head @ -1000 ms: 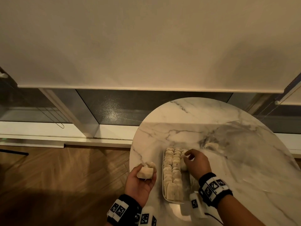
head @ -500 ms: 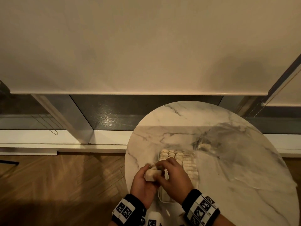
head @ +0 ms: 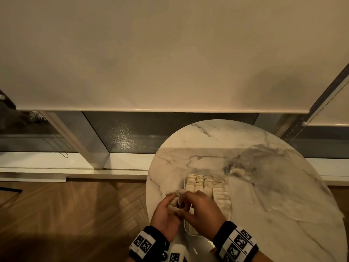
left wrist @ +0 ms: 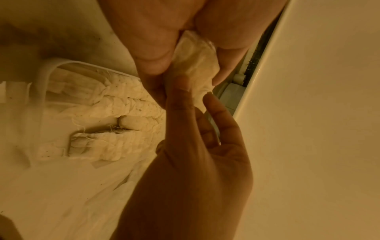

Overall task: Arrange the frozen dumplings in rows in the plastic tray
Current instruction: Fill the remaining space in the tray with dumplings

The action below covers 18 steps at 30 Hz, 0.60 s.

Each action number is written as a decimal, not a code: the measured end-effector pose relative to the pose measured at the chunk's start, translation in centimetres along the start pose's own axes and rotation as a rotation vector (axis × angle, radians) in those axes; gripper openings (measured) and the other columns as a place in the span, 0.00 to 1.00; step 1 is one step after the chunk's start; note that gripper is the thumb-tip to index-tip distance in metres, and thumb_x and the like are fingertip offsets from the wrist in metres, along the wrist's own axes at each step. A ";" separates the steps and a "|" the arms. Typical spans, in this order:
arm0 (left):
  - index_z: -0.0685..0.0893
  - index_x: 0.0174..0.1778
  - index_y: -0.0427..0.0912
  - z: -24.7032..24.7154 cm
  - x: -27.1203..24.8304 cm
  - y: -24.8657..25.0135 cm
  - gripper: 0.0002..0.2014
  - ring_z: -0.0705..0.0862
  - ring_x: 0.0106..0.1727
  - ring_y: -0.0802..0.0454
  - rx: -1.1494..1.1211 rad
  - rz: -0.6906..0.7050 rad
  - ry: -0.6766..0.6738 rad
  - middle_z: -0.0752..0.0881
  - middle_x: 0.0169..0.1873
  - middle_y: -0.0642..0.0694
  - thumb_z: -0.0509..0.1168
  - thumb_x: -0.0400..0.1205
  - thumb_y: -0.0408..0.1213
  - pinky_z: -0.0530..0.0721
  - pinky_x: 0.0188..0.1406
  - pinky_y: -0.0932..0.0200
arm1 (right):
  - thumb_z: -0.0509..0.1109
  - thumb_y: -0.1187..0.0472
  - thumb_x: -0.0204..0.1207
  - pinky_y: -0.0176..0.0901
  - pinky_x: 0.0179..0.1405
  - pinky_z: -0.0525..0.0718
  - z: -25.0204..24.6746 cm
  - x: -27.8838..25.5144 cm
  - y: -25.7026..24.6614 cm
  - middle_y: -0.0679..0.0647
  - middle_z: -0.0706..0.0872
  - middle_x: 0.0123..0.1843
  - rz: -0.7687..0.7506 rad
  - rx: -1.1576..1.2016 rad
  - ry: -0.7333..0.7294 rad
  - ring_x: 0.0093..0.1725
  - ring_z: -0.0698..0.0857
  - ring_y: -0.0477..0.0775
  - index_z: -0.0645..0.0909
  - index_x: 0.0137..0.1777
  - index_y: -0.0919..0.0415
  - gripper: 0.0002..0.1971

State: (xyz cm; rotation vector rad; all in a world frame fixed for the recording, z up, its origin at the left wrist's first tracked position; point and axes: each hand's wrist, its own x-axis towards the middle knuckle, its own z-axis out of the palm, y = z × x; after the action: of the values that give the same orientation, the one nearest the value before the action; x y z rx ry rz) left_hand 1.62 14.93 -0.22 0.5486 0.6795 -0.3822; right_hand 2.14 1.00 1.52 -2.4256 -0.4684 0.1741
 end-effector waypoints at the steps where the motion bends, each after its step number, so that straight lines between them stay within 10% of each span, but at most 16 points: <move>1: 0.90 0.45 0.32 0.2 -0.2 0.1 0.13 0.87 0.39 0.45 0.007 0.000 -0.003 0.89 0.41 0.35 0.63 0.80 0.37 0.82 0.41 0.55 | 0.67 0.36 0.71 0.43 0.43 0.81 0.0 0.0 0.0 0.36 0.83 0.39 -0.003 0.019 -0.028 0.44 0.78 0.39 0.81 0.50 0.42 0.15; 7: 0.87 0.44 0.34 -0.7 -0.1 1.0 0.10 0.87 0.39 0.42 -0.058 -0.030 0.132 0.88 0.37 0.36 0.63 0.82 0.35 0.89 0.40 0.50 | 0.81 0.59 0.68 0.36 0.37 0.79 -1.8 -0.1 -1.1 0.44 0.86 0.31 0.235 0.677 -0.196 0.34 0.81 0.40 0.89 0.38 0.57 0.04; 12: 0.82 0.44 0.32 -1.8 0.5 1.6 0.04 0.88 0.29 0.40 -0.196 -0.014 0.235 0.88 0.31 0.34 0.64 0.81 0.30 0.90 0.31 0.49 | 0.73 0.72 0.60 0.44 0.29 0.82 -3.5 0.4 -1.6 0.67 0.86 0.42 0.564 1.550 -0.136 0.38 0.87 0.63 0.80 0.40 0.63 0.10; 18: 0.82 0.45 0.32 -1.7 0.3 1.5 0.04 0.86 0.42 0.36 -0.229 -0.018 0.200 0.89 0.33 0.33 0.65 0.76 0.27 0.91 0.31 0.47 | 0.80 0.65 0.72 0.41 0.27 0.78 -5.0 1.0 -2.5 0.62 0.86 0.40 0.476 1.420 -0.034 0.34 0.85 0.59 0.84 0.49 0.63 0.09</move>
State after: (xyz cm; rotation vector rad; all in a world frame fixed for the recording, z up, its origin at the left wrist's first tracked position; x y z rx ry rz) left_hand 1.78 17.13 -1.01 0.3655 0.9085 -0.2635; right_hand 3.50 0.29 6.94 -1.0751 0.2285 0.5306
